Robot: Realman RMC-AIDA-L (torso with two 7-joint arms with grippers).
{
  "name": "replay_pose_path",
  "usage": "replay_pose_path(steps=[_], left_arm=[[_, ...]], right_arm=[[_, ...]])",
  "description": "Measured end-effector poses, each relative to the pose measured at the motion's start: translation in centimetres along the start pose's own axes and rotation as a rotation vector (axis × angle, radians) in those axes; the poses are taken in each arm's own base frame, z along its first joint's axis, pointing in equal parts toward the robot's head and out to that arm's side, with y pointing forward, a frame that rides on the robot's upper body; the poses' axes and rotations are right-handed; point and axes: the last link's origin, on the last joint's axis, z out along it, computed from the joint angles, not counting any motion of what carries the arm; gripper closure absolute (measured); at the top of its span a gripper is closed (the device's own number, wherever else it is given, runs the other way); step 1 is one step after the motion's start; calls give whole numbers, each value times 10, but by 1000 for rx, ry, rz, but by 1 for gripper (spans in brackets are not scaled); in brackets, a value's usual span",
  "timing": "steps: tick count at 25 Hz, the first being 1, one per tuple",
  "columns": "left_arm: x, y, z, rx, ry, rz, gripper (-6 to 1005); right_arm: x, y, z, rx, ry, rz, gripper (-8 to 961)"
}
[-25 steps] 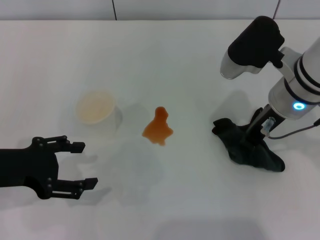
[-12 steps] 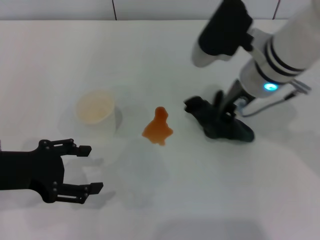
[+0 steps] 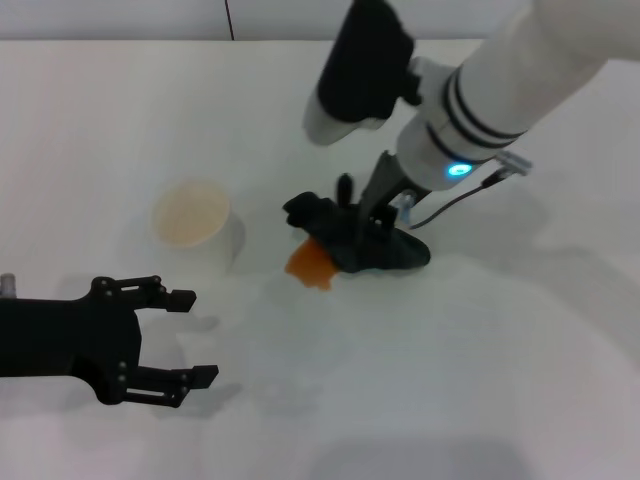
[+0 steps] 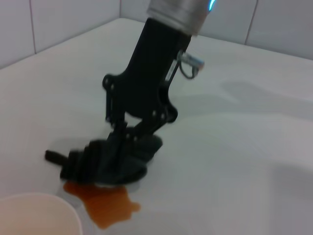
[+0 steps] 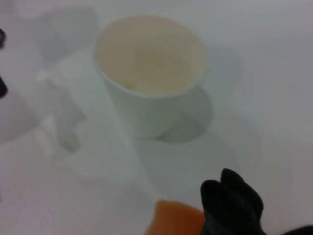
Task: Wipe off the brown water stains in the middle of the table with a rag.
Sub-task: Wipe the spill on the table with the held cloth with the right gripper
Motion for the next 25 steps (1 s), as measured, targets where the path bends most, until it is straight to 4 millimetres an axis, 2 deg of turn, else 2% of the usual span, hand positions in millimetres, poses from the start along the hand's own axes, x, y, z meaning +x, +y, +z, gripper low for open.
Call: replay_pose_path(steps=[5,12,16,20,25], left_arm=[[1,0,0,0,2,2,115],[2,-1,2,-5,0,8,116],[4,-2,2,-6,1,13,115],[5,-2,2,-5,1,15,116],[4,-2,3,-6,2,13,116]], right_arm=[[-6,13,12,-6,-5,-70,874],[-10,41,17,-65,2,-153,875],[-11,50,18,-85,-9,-181,875],[-11,46,21,-63,-39,-204,875],[-9,26,28,10,-67,-196,875]])
